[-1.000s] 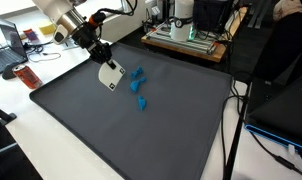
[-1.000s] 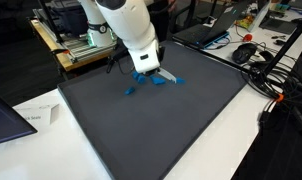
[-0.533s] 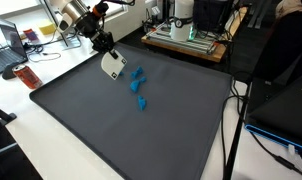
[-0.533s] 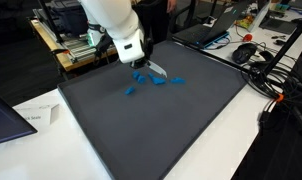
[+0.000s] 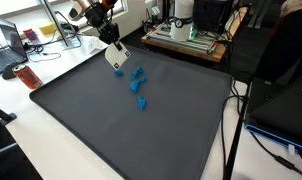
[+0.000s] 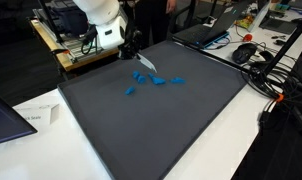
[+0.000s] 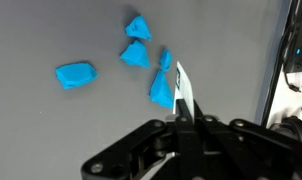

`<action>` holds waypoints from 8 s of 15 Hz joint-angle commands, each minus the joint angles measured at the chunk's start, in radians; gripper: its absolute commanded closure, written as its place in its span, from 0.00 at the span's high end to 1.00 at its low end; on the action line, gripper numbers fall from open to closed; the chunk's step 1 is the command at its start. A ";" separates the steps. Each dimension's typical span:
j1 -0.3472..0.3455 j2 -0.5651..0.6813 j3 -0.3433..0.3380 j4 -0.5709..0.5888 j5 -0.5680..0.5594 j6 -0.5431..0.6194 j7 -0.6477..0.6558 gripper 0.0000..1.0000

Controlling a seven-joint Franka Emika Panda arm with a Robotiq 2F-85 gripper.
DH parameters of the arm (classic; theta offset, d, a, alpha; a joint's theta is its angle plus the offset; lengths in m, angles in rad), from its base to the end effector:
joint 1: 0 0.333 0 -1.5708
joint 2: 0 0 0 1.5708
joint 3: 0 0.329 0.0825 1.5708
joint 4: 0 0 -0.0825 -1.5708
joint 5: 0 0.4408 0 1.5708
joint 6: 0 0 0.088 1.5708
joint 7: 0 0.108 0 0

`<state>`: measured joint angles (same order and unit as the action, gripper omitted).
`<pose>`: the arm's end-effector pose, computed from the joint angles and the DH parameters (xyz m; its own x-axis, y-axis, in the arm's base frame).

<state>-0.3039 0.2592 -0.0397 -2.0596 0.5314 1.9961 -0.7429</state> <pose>0.5740 -0.1718 0.2663 0.9947 0.1010 -0.0172 0.0783 -0.8576 -0.5083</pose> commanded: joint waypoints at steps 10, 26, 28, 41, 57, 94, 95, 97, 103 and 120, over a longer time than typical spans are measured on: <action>0.136 -0.298 -0.018 -0.354 0.009 0.350 0.197 0.01; 0.294 -0.344 0.039 -0.383 -0.165 0.463 0.568 0.01; 0.298 -0.341 0.048 -0.399 -0.192 0.484 0.612 0.01; 0.325 -0.282 0.127 -0.449 -0.654 0.664 1.241 0.01; 0.446 -0.052 0.067 -0.264 -1.020 0.606 1.762 0.01; 0.440 0.136 -0.055 -0.204 -0.684 0.780 1.469 0.01; 0.448 0.137 -0.068 -0.209 -0.693 0.802 1.476 0.01; 0.457 0.136 -0.082 -0.219 -0.690 0.840 1.474 0.01; 0.492 0.142 -0.162 -0.222 -0.692 0.929 1.458 0.01; 0.511 -0.053 -0.162 -0.216 -0.736 0.748 1.161 0.01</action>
<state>0.2485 0.2787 -0.2696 -2.2590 -0.2175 2.8205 0.5164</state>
